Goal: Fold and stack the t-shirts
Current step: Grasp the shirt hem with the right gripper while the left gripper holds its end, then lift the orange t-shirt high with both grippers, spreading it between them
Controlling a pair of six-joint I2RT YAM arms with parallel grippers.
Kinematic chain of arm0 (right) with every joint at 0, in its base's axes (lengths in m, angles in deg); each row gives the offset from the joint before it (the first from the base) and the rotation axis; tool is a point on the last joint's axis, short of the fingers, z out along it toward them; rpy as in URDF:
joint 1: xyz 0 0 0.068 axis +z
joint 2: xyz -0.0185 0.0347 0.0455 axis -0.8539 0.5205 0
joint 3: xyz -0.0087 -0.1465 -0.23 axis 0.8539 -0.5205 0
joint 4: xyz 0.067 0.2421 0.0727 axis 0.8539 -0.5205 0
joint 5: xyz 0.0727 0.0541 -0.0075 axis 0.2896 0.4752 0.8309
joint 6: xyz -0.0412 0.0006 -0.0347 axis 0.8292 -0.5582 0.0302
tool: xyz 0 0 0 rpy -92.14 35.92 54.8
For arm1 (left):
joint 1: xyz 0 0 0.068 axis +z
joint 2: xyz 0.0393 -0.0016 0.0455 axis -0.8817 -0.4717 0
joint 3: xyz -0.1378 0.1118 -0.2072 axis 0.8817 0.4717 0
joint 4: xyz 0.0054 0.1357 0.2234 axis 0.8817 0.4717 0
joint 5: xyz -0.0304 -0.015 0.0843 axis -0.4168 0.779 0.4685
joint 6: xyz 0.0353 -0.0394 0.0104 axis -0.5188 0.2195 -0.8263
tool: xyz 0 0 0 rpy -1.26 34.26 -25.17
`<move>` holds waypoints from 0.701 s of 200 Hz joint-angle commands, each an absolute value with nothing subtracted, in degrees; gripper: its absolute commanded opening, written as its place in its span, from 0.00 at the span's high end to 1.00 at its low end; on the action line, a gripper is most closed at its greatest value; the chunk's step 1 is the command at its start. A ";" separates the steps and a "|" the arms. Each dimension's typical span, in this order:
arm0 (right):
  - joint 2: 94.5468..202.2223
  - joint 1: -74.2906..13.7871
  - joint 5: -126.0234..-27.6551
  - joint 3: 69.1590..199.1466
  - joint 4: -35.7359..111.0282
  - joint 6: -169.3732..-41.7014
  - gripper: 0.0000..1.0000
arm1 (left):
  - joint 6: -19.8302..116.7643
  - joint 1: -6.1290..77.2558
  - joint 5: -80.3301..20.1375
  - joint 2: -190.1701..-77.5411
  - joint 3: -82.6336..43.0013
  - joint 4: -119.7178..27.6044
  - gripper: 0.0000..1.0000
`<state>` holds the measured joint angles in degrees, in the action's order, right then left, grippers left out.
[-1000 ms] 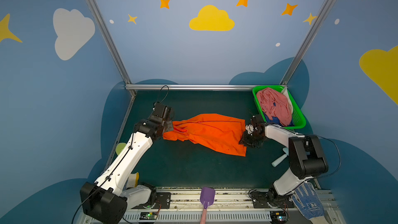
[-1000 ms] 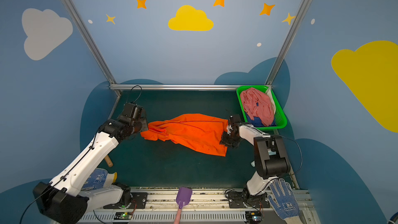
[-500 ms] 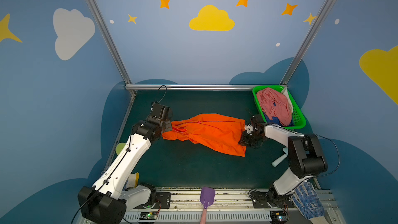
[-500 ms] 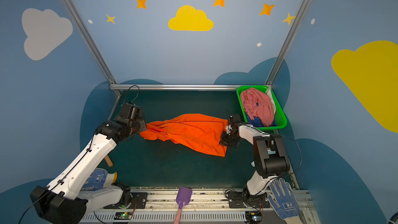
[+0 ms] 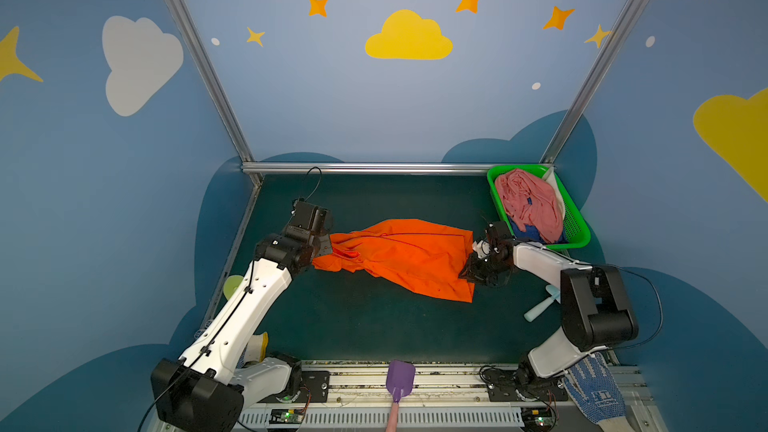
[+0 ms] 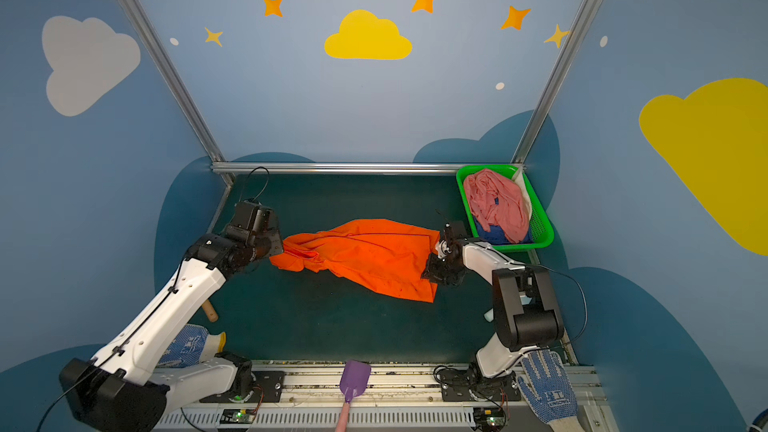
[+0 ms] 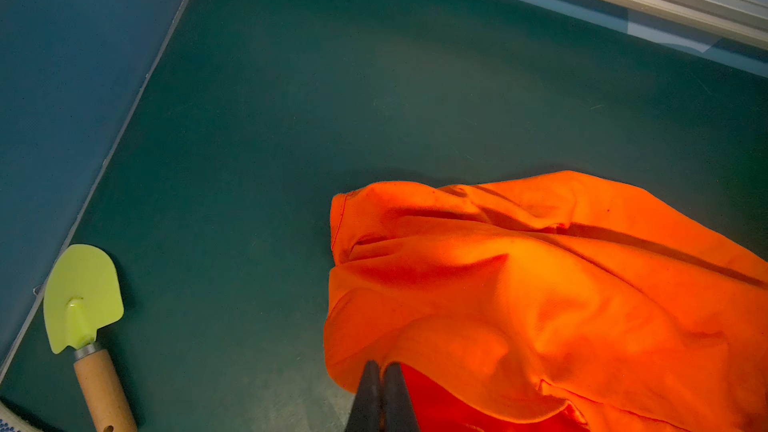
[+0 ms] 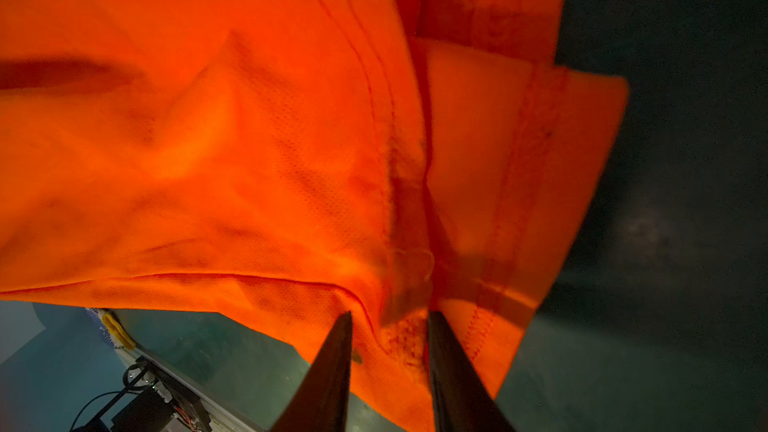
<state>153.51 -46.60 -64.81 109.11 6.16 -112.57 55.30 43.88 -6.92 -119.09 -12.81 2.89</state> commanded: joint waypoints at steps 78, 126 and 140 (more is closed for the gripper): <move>149.90 -46.86 -64.65 110.24 1.83 -111.87 1.00 | 55.40 44.45 -6.66 -117.18 -12.85 1.94 0.95; 139.88 -47.26 -67.64 119.75 -5.83 -108.93 1.00 | 50.50 46.17 -6.69 -117.54 -19.53 1.11 0.95; 136.79 -47.73 -69.12 123.37 -7.52 -107.98 1.00 | 49.17 47.45 -7.62 -117.89 -22.23 0.48 0.95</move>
